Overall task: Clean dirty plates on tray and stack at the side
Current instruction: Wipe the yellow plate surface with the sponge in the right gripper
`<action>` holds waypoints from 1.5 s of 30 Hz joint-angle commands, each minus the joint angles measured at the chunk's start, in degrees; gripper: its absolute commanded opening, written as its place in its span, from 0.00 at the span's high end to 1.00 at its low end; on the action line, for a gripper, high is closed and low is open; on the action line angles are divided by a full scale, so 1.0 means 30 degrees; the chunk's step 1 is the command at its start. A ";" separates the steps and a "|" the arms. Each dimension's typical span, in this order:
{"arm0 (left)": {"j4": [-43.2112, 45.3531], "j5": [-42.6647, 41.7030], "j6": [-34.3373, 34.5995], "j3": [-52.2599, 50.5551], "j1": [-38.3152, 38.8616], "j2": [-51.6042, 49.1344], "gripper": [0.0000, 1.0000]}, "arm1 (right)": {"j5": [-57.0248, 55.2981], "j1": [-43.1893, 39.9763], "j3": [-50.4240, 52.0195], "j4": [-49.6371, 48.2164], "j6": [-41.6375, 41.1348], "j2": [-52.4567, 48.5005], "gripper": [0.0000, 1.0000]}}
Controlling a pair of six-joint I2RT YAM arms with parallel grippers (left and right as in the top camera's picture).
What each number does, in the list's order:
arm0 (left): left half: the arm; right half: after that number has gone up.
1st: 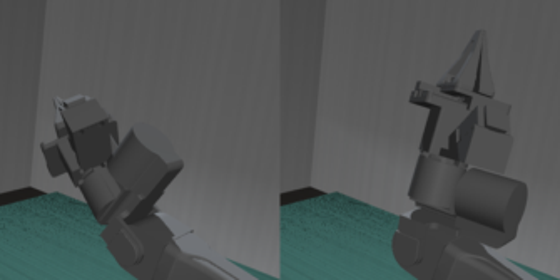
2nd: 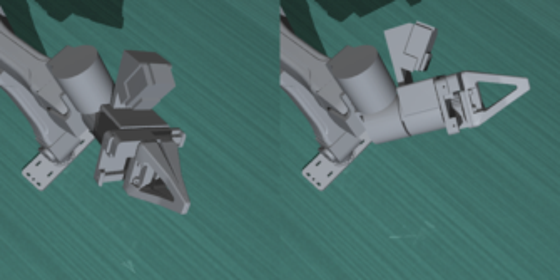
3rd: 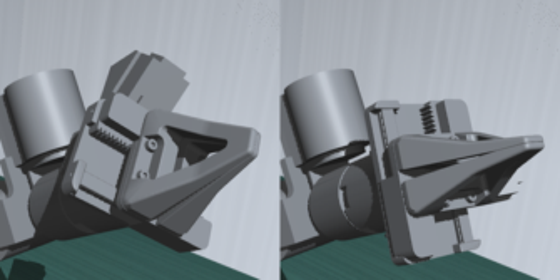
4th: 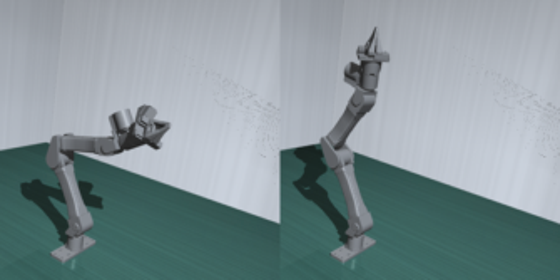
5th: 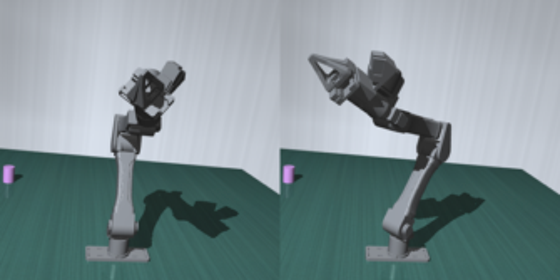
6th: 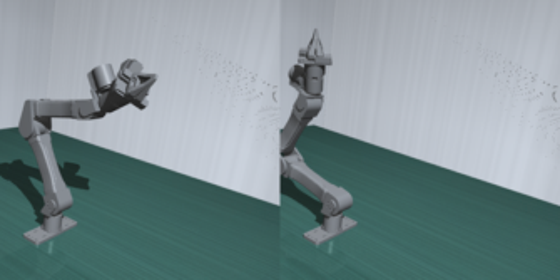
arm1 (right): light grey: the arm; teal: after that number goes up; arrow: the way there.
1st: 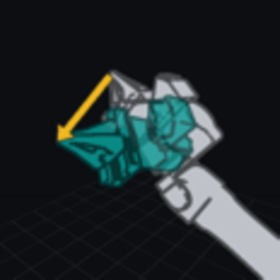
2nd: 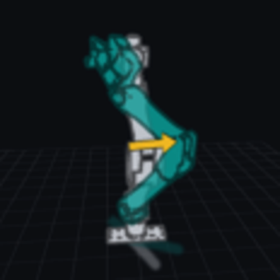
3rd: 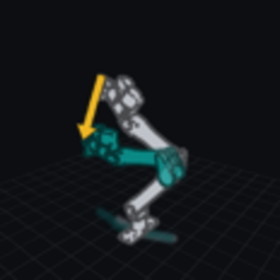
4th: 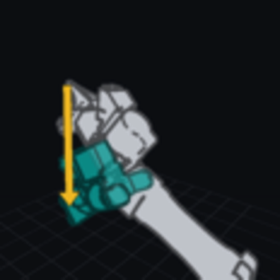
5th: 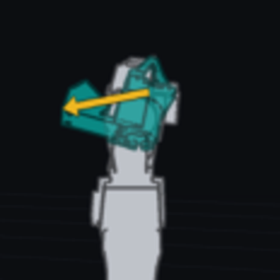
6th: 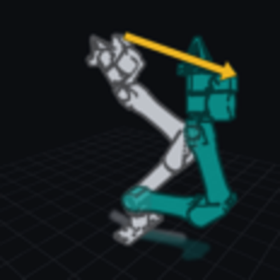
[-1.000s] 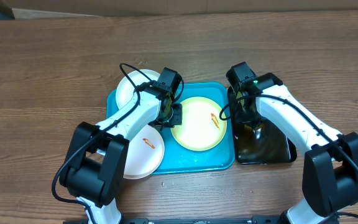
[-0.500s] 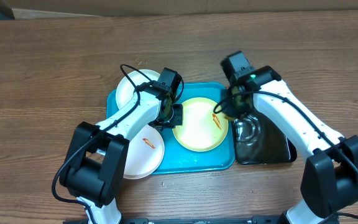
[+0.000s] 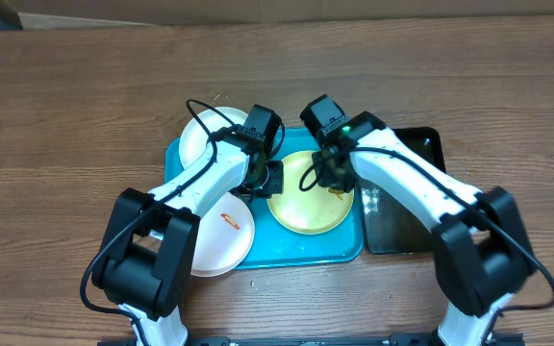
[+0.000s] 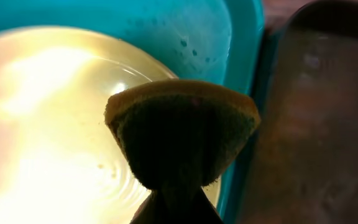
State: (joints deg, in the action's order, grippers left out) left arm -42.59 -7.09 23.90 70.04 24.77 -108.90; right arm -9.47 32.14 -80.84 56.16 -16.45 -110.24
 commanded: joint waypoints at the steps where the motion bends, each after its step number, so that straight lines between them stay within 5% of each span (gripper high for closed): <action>1: -0.0080 -0.0146 0.0204 -0.0138 0.0109 -0.0168 0.96 | -0.0896 0.0255 -0.0036 -0.0117 -0.0255 -0.1086 0.96; 5: -0.0109 -0.0146 0.0197 -0.0138 0.0109 -0.0168 0.96 | -0.1151 0.0262 -0.0036 -0.0117 -0.1049 -0.1625 0.96; 7: -0.0146 -0.0146 0.0197 -0.0138 0.0109 -0.0168 0.96 | -0.1115 0.0299 -0.0036 -0.0117 -0.1042 -0.1639 0.84; 10: -0.0138 -0.0153 0.0197 -0.0138 0.0109 -0.0168 0.96 | -0.1107 0.0306 -0.0036 -0.0117 -0.1042 -0.1639 0.80; 20: -0.0153 -0.0146 0.0197 -0.0138 0.0109 -0.0168 0.96 | -0.0823 0.0306 0.0109 -0.0146 -0.1268 -0.1661 0.94; 32: -0.0175 -0.0146 0.0197 -0.0138 0.0109 -0.0168 0.96 | 0.1880 0.0299 0.2630 -0.2149 -0.1523 -0.1661 0.92; 45: -0.0146 -0.0146 0.0197 -0.0138 0.0109 -0.0168 0.96 | 0.7963 0.0299 0.2317 -0.1588 0.1508 -0.1661 0.90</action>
State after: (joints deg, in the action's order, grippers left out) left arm -43.09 -7.07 23.90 70.00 24.77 -108.90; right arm 3.25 32.23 -75.31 50.04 -14.72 -113.62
